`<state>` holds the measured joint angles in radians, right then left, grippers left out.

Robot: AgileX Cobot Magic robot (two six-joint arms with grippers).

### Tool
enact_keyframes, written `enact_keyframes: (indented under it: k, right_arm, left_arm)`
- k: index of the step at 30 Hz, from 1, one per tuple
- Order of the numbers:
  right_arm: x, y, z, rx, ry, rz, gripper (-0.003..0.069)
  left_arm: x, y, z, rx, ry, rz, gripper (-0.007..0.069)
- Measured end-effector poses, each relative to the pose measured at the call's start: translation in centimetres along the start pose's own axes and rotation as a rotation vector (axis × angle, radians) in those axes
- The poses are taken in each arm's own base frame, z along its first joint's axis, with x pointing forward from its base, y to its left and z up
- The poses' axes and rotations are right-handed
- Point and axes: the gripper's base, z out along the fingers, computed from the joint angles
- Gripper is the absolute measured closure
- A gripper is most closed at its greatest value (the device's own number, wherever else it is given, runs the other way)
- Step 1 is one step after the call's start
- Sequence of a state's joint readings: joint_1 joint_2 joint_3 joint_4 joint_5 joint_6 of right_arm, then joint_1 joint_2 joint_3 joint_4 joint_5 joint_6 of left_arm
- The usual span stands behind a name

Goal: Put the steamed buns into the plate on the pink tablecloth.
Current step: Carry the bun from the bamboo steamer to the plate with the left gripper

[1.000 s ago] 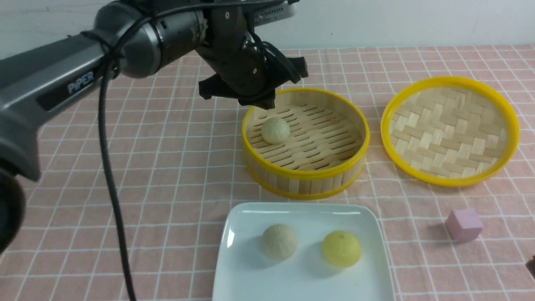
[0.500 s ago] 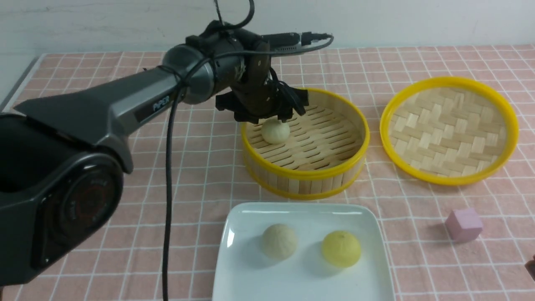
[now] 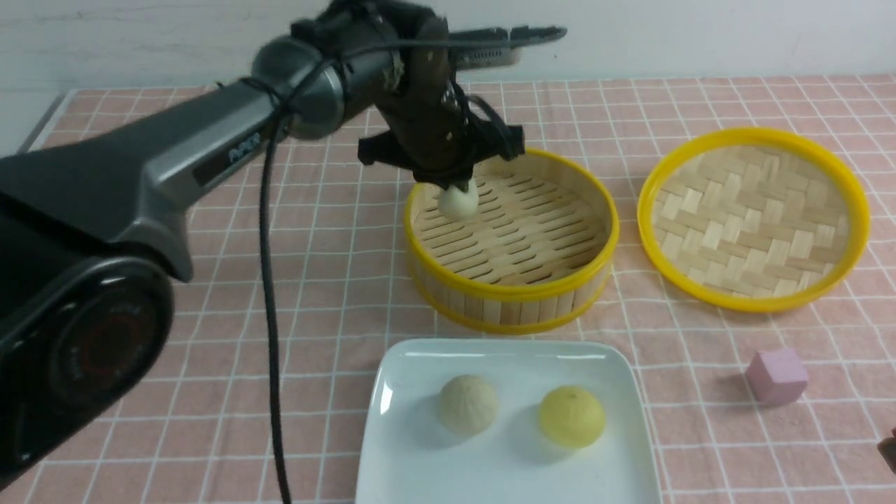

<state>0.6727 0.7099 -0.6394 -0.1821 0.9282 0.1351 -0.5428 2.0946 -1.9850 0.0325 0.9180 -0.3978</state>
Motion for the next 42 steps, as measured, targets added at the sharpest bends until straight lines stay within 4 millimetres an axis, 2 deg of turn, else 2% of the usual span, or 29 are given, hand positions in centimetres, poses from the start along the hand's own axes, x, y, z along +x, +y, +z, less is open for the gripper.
enact_keyframes:
  k: [2,3,5,7,8,9,11,14,18,19,21,22,23,24,26,28,34,37,38,42]
  right_arm:
    - [0.0,0.0,0.0,-0.002,0.000,0.001,0.0553]
    - [0.0,0.0,0.0,-0.002,0.000,0.001,0.0552]
    - [0.0,0.0,0.0,-0.002,0.000,0.001,0.0553]
    - [0.0,0.0,0.0,-0.002,0.000,0.001,0.0552]
    - [0.0,0.0,0.0,-0.005,-0.002,0.003,0.0552]
    - [0.0,0.0,0.0,-0.005,-0.002,0.003,0.0552]
    - [0.0,0.0,0.0,-0.005,-0.004,0.003,0.0550]
    - [-0.1,0.1,0.0,-0.006,-0.013,0.003,0.0548]
    - [-0.3,0.1,0.0,-0.008,-0.028,0.003,0.0545]
    - [-0.3,0.1,0.0,-0.009,-0.032,0.003,0.0545]
    - [-0.4,0.1,0.0,-0.010,-0.039,0.003,0.0543]
    - [-0.4,0.1,0.0,-0.010,-0.040,0.003,0.0542]
    - [-0.4,0.1,0.0,-0.011,-0.048,0.004,0.0541]
    - [-0.4,0.1,0.0,-0.011,-0.049,0.004,0.0541]
    - [-0.5,0.1,0.0,-0.012,-0.057,0.004,0.0538]
    - [-0.7,0.1,0.0,-0.015,-0.081,0.004,0.0535]
    - [-0.9,0.1,0.0,-0.015,-0.103,0.001,0.0531]
    - [-1.0,0.1,-0.1,-0.009,-0.108,-0.005,0.0528]
    - [-1.0,0.1,-0.1,-0.008,-0.109,-0.006,0.0527]
    - [-1.0,0.0,-0.1,-0.002,-0.113,-0.011,0.0524]
  left_arm:
    - [-0.7,-0.4,-4.7,0.012,-0.027,0.051,0.0595]
    - [-0.7,-0.5,-8.2,0.014,-0.032,0.088,0.0595]
    - [-0.3,-0.2,-12.6,0.011,-0.020,0.126,0.0595]
    - [0.0,0.0,-14.4,0.011,-0.018,0.142,0.0595]
    - [0.5,0.2,-16.6,0.014,-0.028,0.156,0.0595]
    - [1.0,0.5,-17.8,0.016,-0.033,0.161,0.0595]
    - [2.1,0.9,-19.0,0.018,-0.024,0.164,0.0595]
    - [5.0,1.8,-20.4,0.037,0.025,0.156,0.0594]
    - [10.4,3.2,-20.1,0.073,0.170,0.130,0.0594]
    - [13.1,3.9,-18.8,0.084,0.252,0.113,0.0593]
    - [16.1,4.7,-18.0,0.112,0.277,0.081,0.0593]
    - [16.3,4.8,-17.8,0.118,0.268,0.076,0.0593]
    - [19.2,5.5,-15.9,0.150,0.284,0.020,0.0593]
    - [19.5,5.6,-15.8,0.156,0.280,0.013,0.0593]
    - [21.4,5.9,-14.1,0.188,0.273,-0.053,0.0593]
    - [23.5,6.3,-11.6,0.232,0.259,-0.138,0.0593]
    - [23.8,5.8,-8.9,0.301,0.242,-0.153,0.0592]
    - [23.9,5.5,-6.1,0.316,0.278,-0.177,0.0575]
    - [24.0,5.5,-5.7,0.315,0.281,-0.182,0.0572]
    - [24.4,5.6,-3.2,0.299,0.318,-0.207,0.0504]
